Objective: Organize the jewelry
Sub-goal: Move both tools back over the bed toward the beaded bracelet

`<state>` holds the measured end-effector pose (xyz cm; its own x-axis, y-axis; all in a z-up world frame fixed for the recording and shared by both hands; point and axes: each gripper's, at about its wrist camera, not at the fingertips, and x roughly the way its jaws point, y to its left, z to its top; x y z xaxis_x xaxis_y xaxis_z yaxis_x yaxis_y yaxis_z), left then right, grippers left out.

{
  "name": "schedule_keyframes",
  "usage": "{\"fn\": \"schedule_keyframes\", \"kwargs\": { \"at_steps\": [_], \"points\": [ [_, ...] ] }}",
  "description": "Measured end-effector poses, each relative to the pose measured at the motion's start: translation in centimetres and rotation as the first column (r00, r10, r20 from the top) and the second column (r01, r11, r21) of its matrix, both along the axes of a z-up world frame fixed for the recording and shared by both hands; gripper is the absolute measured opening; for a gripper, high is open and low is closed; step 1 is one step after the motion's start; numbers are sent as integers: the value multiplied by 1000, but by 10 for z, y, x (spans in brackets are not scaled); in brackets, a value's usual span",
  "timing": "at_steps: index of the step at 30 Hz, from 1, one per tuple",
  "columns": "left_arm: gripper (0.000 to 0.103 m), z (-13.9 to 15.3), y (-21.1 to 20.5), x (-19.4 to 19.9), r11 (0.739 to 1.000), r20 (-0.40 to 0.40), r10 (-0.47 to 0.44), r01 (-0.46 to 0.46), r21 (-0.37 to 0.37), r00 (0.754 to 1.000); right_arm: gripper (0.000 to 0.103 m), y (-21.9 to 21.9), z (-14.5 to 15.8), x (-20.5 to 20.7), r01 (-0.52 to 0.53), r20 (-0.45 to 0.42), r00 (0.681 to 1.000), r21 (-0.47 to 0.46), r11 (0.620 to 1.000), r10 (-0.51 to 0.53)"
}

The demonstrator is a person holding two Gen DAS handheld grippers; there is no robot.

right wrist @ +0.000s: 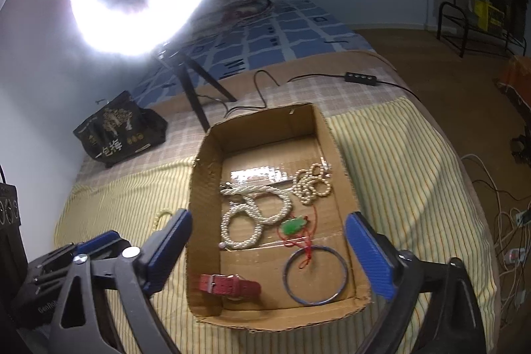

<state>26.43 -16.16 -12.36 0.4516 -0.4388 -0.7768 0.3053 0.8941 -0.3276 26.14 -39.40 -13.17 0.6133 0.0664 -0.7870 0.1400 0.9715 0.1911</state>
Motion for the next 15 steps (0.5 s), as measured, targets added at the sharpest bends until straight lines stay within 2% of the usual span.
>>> {"fn": "schedule_keyframes", "kwargs": {
  "at_steps": [10, 15],
  "points": [
    [37, 0, 49, -8, 998, 3, 50, -50, 29, 999, 103, 49, 4, 3, -130, 1, 991, -118, 985, 131],
    [37, -4, 69, -16, 997, -3, 61, -61, 46, 998, 103, 62, 4, 4, -159, 10, 987, -126, 979, 161]
  ]
}}
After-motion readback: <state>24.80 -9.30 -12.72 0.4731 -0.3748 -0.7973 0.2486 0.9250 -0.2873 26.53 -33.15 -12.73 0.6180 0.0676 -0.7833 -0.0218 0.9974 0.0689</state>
